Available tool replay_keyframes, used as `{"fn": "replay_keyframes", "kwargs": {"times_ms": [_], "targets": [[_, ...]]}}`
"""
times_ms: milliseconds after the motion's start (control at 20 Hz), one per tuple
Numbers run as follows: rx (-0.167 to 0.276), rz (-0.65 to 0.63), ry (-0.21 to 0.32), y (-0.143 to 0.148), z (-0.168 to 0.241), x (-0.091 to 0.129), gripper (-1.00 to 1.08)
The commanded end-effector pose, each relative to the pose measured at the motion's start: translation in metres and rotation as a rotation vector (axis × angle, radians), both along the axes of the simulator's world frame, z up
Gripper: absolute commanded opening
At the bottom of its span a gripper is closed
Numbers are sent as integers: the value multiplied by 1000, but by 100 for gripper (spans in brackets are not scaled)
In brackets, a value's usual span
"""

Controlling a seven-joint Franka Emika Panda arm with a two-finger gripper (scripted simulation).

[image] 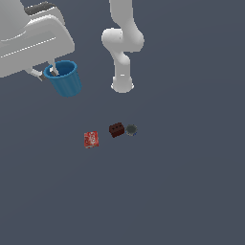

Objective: Pick up a designated object from a clutter of objects.

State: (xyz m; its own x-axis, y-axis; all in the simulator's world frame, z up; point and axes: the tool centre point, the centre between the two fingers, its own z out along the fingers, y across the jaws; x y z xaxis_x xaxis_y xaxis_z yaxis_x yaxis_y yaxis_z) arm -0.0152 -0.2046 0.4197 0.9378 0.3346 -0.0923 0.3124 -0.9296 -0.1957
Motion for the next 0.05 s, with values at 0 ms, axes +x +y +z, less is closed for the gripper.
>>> {"fn": "replay_keyframes", "kwargs": {"times_ms": [0], "targets": [[-1,1,-2,0,1,0,-100]]}}
